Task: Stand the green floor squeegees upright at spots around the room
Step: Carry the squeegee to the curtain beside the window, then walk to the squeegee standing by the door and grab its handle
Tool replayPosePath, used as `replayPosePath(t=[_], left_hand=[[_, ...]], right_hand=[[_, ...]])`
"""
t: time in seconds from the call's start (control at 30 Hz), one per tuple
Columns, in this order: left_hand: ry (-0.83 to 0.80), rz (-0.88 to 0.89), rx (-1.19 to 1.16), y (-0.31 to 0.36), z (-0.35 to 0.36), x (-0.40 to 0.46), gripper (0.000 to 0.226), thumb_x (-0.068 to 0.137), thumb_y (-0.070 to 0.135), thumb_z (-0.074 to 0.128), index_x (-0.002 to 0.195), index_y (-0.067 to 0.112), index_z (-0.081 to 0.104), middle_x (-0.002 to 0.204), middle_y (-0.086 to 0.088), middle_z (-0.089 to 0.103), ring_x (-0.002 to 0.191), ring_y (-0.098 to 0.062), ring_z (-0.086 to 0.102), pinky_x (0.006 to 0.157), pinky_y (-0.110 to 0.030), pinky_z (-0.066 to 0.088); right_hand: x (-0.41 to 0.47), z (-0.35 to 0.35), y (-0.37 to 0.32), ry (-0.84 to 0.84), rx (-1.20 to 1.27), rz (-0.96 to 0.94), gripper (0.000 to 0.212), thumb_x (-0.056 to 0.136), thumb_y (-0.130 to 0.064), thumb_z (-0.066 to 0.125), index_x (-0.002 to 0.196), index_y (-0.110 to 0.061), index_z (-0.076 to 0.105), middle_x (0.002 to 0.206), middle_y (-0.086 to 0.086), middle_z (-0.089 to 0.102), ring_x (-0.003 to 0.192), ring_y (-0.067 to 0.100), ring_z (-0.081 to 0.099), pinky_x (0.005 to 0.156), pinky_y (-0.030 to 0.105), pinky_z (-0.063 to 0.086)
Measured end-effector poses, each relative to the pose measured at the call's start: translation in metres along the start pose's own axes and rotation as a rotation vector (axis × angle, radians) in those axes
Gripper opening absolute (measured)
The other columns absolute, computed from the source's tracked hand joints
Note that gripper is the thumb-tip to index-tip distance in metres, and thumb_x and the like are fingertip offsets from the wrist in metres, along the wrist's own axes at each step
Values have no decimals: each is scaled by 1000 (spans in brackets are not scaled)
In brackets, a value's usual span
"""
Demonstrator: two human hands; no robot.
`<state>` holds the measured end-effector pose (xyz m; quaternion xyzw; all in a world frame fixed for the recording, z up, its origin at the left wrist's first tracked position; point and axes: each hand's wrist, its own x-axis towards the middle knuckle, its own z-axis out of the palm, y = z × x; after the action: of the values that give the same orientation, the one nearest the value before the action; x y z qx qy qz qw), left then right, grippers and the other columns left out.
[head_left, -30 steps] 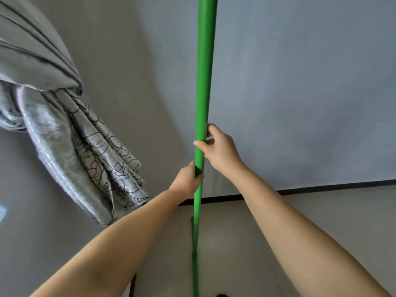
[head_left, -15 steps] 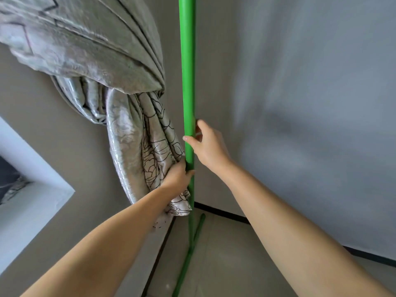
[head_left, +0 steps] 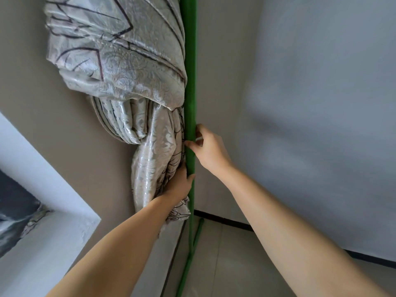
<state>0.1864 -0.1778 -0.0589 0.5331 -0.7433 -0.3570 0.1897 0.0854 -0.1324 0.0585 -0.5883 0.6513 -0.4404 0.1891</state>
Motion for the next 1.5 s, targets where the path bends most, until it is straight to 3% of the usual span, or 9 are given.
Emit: replayPosePath(t=[0.13, 0.3, 0.47, 0.6, 0.7, 0.83, 0.97, 1.27, 1.5], left_hand=[[1, -2, -2, -6, 6, 3, 58, 86, 33, 52, 136, 15, 29, 142, -14, 41, 134, -33, 35, 111, -50, 31], [59, -71, -123, 9, 14, -9, 60, 87, 26, 52, 139, 17, 23, 145, -12, 39, 134, -30, 36, 112, -47, 32], [116, -41, -276, 30, 21, -61, 77, 76, 43, 54, 140, 25, 14, 146, -12, 38, 132, -29, 40, 110, -46, 35], [-98, 177, -366, 54, 39, -122, 57, 89, 17, 53, 139, 20, 25, 143, -4, 39, 129, -11, 39, 105, -35, 39], [-327, 352, -337, 68, 59, -158, 46, 87, 27, 55, 127, 36, 36, 124, 5, 54, 114, 4, 51, 89, -12, 44], [-601, 438, -199, 77, 98, -202, 48, 86, 19, 54, 111, 57, 40, 112, 20, 62, 101, 9, 57, 88, -19, 44], [-780, 422, -124, 90, 153, -255, 51, 81, 26, 56, 101, 70, 42, 106, 35, 58, 100, 11, 57, 82, 1, 42], [-959, 512, -180, 192, 307, -366, 46, 75, 34, 54, 104, 68, 43, 106, 24, 63, 101, 1, 62, 85, -11, 49], [-1005, 509, -153, 266, 400, -399, 48, 86, 7, 55, 109, 49, 48, 104, 24, 63, 96, 4, 62, 83, -18, 48]], right_hand=[[-6, -4, -5, -24, 14, 14, 30, 82, -19, 62, 110, -11, 53, 92, -1, 56, 82, 17, 58, 68, 28, 47], [-48, -27, 18, -143, 26, 115, 59, 84, -34, 57, 134, -31, 27, 135, -2, 46, 118, 13, 47, 95, 31, 41], [-160, -83, 59, 34, 145, 276, 54, 85, -30, 58, 130, -41, 32, 132, -13, 47, 118, -1, 45, 97, 27, 44], [-279, -117, 91, 292, 182, 443, 55, 82, -22, 62, 127, -41, 37, 127, -15, 52, 115, -4, 49, 92, 19, 47], [-366, -134, 103, 471, 197, 567, 56, 82, -12, 61, 122, -43, 38, 126, -13, 53, 113, -4, 51, 90, 14, 46], [-470, -148, 102, 754, 237, 732, 52, 83, -7, 57, 117, -42, 39, 121, -15, 52, 104, -15, 51, 80, 3, 43], [-554, -154, 99, 984, 256, 879, 48, 81, -20, 57, 121, -40, 40, 122, -16, 52, 105, -9, 52, 78, 17, 44], [-682, -226, 130, 1258, 253, 1004, 54, 82, -6, 57, 105, -54, 47, 119, -13, 56, 97, -5, 58, 74, 16, 47], [-736, -296, 182, 1408, 254, 1030, 62, 81, -3, 57, 96, -64, 51, 104, -28, 65, 91, -5, 61, 72, 4, 47]])
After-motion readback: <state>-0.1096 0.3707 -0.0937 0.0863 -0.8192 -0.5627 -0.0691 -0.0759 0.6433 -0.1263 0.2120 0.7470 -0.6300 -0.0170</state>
